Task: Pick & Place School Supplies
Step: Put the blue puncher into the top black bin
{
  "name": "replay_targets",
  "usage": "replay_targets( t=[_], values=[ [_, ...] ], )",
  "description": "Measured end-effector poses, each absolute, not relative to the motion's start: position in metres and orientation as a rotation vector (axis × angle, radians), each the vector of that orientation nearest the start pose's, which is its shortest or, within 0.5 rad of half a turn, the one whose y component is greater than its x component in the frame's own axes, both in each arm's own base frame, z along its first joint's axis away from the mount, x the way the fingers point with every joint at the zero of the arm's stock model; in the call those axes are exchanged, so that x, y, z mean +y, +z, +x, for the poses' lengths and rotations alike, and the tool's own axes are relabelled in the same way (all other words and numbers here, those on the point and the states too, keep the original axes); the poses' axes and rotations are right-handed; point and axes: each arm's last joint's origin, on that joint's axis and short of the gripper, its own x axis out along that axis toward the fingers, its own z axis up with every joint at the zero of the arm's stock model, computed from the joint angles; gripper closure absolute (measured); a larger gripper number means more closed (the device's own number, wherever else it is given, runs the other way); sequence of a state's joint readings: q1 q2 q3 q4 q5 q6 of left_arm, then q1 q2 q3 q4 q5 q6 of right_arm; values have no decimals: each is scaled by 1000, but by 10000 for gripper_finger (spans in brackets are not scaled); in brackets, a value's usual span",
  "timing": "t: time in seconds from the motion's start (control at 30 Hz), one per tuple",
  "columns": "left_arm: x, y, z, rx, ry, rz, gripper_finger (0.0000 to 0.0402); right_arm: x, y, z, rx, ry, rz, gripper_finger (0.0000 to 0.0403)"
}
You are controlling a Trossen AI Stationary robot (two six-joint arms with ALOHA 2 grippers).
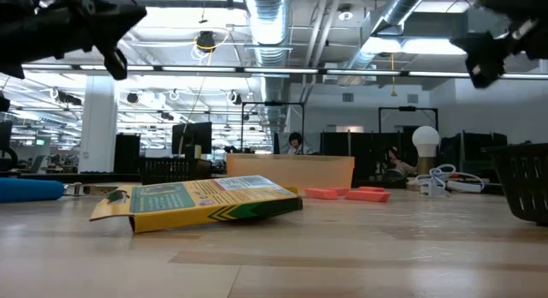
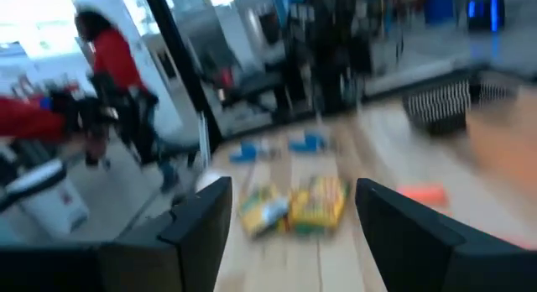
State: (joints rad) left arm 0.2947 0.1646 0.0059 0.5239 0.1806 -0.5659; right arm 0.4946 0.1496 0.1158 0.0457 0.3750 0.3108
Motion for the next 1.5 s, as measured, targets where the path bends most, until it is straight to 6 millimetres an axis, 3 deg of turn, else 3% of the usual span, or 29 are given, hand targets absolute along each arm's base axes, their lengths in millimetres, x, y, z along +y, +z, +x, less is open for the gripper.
replay_targets(
  t=[0.43,0.67,0.8,0.93,1.03,1.2,1.33,1.5],
  values=[
    [25,202,100,-377,13,-475,399,38,212,92,-145,149,363,159],
    [26,204,101,-407,18,-560,399,34,238,84,-420,146,316,159],
    [27,206,101,-436,31,-578,399,23,257,73,-635,-4,465,159],
    [28,208,101,-473,71,-578,399,13,263,65,-720,-200,613,159],
    [30,214,99,-568,86,-634,399,10,264,64,-746,-227,626,159],
    [29,236,101,-638,24,-622,399,5,284,62,-804,-254,740,159],
    [31,257,122,-469,-59,-590,399,8,304,75,-772,-297,669,159],
    [39,255,164,67,-60,-597,399,7,341,76,-816,-315,574,159]
  ],
)
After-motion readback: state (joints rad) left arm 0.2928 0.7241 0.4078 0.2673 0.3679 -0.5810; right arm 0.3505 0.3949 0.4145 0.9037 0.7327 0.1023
